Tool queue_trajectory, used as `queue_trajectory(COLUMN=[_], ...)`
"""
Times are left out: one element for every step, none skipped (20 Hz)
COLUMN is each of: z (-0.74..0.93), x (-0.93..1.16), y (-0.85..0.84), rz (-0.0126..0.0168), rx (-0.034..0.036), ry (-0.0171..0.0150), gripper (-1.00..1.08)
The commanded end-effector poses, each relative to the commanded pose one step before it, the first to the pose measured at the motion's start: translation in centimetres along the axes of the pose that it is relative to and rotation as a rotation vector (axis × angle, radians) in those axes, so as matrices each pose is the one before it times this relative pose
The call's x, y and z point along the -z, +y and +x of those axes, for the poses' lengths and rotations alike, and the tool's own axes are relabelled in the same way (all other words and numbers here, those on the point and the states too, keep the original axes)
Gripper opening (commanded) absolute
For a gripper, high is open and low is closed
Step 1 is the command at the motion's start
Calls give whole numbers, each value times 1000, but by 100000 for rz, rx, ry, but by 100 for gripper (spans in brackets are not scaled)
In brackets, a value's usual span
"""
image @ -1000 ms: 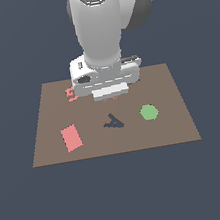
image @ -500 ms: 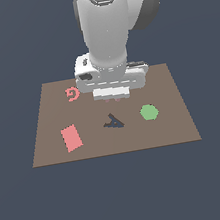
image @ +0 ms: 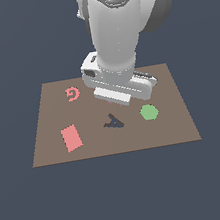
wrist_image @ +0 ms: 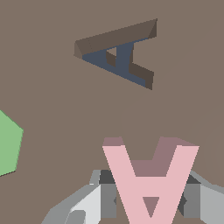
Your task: Insert a designated object into the corresponding slot on a board.
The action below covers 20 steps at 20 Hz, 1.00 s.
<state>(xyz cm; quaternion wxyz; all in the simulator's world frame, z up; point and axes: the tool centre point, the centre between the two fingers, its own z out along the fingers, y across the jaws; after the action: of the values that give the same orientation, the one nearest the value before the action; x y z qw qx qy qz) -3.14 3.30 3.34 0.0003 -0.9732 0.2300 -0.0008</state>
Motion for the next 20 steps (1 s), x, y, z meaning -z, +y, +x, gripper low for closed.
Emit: queue_trajectory(z=[318,121,121,122,123,123,124,125,125,126,127,128,129,130,131,132,133,134,135,136], x=[61,18,18,18,18,18,18,18,18,18,18,18,18,18,18,18,18,17,17,17], y=[-546,-220,-221,-221,-221,-222,-222,-223,-224,-224,-225,-225,-225,-226,-226,-227,-227,-227,-228,-228], rz=[27,4,4,4,4,4,3,3,3,3,3,3,2,2,2,1,1,1,0,0], rx=[-10020,-3940,-3949,-3961,-3972,-3982,-3994,-4005,-4015,-4027,-4038,-4049,-4060,-4071,-4082,-4093,-4104,-4114,-4125,-4136], ry=[46,8,8,8,8,8,7,7,7,7,7,7,6,6,6,6,6,6,6,5], gripper=[-100,-100,-100,-100,-100,-100,-100,-100,-100,-100,-100,-100,-100,-100,-100,-100,-100,-100,-100,-100])
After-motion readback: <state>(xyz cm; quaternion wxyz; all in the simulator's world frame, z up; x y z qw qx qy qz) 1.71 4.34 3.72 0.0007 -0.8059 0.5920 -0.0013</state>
